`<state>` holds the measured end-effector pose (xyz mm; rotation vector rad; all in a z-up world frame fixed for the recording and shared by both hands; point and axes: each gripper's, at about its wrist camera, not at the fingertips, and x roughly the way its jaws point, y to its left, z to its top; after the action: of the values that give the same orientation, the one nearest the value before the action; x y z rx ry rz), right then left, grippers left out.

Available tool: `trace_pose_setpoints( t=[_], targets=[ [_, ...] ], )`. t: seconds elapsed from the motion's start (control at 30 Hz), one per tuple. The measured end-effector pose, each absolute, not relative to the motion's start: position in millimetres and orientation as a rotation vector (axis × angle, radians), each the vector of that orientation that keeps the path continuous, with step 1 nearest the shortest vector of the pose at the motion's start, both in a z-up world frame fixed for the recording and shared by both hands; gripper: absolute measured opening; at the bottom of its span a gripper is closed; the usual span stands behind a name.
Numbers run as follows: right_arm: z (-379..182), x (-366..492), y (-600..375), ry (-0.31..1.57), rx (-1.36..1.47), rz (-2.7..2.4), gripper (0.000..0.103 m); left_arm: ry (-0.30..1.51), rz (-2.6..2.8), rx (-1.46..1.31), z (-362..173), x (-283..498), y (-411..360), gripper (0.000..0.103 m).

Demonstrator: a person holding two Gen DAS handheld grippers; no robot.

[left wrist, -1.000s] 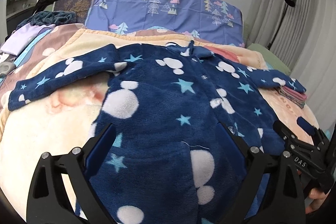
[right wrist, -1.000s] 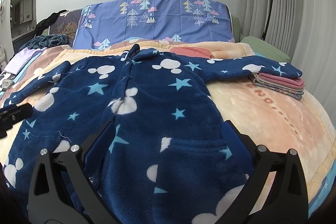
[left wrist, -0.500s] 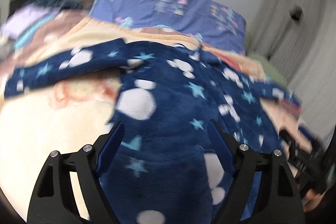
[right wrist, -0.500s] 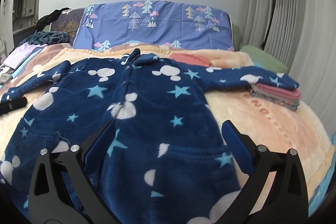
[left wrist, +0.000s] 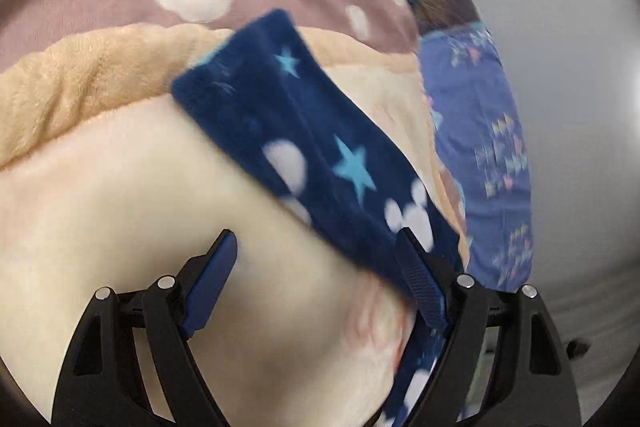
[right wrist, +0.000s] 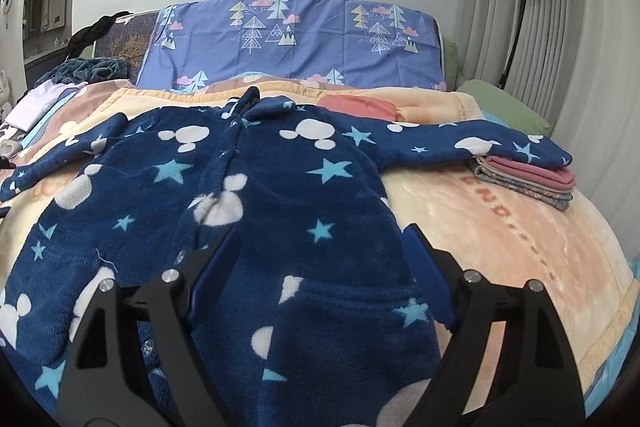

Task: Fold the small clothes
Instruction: 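Grasp the onesie sleeve with the left gripper and fold it across the body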

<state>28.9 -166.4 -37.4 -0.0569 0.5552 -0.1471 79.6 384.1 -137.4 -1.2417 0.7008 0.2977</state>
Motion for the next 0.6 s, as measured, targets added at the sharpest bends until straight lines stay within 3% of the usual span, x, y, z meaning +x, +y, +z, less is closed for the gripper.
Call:
trace_pose_setpoints(
  t=[0.1, 0.13, 0.17, 0.2, 0.23, 0.43, 0.6],
  targets=[
    [-39, 33, -169, 0.562, -0.056, -0.162, 0.085, 0.671, 0.352, -1.313, -145, 87, 402, 0.081],
    [-40, 35, -170, 0.566, -0.054, -0.166, 0.085, 0.653, 0.375, -1.305, -144, 90, 405, 0.069],
    [-41, 36, -172, 0.570, -0.050, -0.168, 0.085, 0.634, 0.397, -1.273, -140, 92, 406, 0.031],
    [-42, 37, -173, 0.573, -0.045, -0.171, 0.085, 0.623, 0.401, -1.217, -133, 98, 407, 0.016],
    [-43, 38, -175, 0.576, -0.040, -0.173, 0.086, 0.611, 0.385, -1.198, -127, 103, 407, 0.009],
    [-47, 52, -185, 0.590, -0.020, -0.181, 0.086, 0.480, 0.180, -0.942, -25, 136, 337, 0.008],
    [-48, 58, -198, 0.574, 0.024, -0.193, 0.087, 0.443, -0.171, -0.596, 69, 180, 174, 0.009]
  ],
)
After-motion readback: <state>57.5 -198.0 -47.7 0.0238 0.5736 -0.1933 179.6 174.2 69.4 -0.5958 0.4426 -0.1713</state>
